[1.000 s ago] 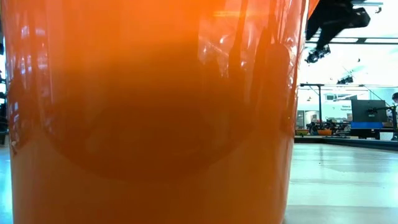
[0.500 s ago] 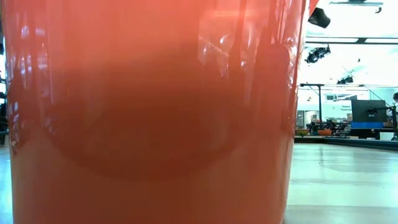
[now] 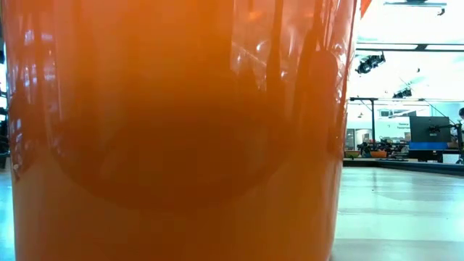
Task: Organize candy in baskets
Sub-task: Put the dark brown chocolate bar into the dark purple bucket
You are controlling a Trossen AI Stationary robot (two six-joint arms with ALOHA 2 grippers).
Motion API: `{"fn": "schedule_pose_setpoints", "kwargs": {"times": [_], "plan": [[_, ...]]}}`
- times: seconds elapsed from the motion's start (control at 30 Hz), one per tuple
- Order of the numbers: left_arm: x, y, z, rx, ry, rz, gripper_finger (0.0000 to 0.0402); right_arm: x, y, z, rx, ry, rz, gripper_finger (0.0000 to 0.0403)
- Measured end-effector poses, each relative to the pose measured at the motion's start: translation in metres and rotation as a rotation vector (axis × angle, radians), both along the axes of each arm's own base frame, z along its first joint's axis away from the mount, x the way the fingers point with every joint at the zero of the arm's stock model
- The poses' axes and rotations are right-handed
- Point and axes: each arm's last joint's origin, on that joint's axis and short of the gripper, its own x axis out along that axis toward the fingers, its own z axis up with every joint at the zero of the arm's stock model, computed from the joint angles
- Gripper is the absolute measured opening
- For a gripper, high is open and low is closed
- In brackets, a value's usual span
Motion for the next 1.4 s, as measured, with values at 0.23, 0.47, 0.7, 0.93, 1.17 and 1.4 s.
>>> {"fn": "schedule_pose_setpoints", "kwargs": {"times": [0.23, 0.47, 0.7, 0.93, 1.17, 1.4], "plan": [[0.002, 0.001, 0.005, 0.017, -0.053, 0.017, 0.0006, 0.009, -0.010, 0.011, -0.029, -0.112, 0.017, 0.0165], [0.009, 0.001, 0.002, 0.042, -0.052, 0.040, 0.0006, 0.012, -0.011, 0.018, 0.001, -0.203, 0.039, 0.0165], [0.021, 0.000, 0.000, 0.058, -0.081, 0.023, 0.0006, 0.012, -0.010, 0.022, 0.009, -0.242, 0.066, 0.0165], [0.027, 0.000, -0.001, 0.057, -0.103, 0.024, 0.0006, 0.012, -0.010, 0.024, 0.017, -0.251, 0.082, 0.0165], [0.028, 0.004, 0.005, 0.069, -0.161, 0.027, 0.0006, 0.013, -0.009, 0.024, 0.014, -0.243, 0.134, 0.0165], [0.028, 0.004, 0.006, 0.071, -0.172, 0.005, 0.0006, 0.014, -0.009, 0.025, 0.010, -0.257, 0.142, 0.0165]]}}
